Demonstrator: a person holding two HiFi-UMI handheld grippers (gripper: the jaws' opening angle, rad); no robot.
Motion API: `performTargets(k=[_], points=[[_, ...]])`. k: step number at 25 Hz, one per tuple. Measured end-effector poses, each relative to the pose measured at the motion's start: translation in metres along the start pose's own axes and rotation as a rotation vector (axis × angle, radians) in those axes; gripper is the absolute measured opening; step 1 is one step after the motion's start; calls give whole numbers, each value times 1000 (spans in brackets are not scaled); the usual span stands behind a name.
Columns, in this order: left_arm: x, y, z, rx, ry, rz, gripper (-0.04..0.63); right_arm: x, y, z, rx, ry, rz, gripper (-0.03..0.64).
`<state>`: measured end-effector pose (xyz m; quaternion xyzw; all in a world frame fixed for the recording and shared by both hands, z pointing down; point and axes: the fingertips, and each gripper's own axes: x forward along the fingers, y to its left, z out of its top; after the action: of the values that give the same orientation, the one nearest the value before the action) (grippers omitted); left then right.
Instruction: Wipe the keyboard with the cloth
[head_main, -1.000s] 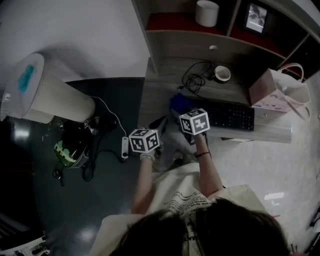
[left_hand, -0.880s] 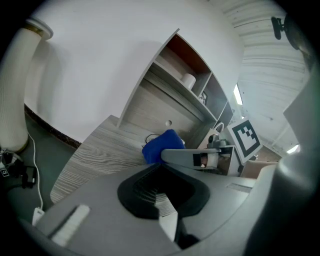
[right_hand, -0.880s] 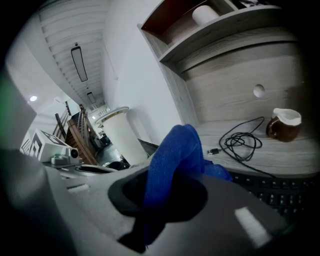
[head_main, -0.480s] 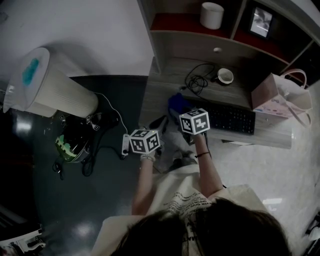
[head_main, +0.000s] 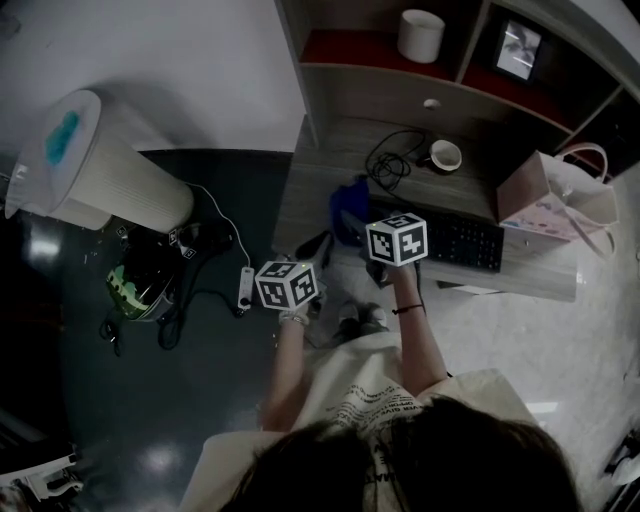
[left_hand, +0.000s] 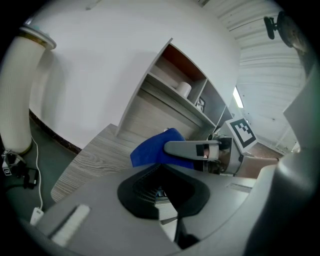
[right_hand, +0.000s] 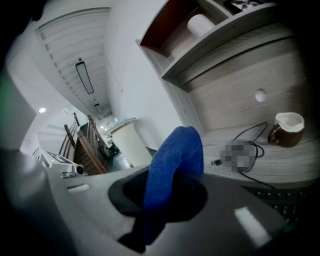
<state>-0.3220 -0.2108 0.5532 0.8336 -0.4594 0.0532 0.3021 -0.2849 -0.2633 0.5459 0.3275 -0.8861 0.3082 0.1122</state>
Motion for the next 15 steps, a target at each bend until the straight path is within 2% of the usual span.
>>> performTargets(k=[8,15], points=[[1,-13,23,25,-61,-15,5,-24,-2,26,2,-70,33,60],[2,-30,56,102,-113,-57,5,-47,5,57,-55,-133,86,60]])
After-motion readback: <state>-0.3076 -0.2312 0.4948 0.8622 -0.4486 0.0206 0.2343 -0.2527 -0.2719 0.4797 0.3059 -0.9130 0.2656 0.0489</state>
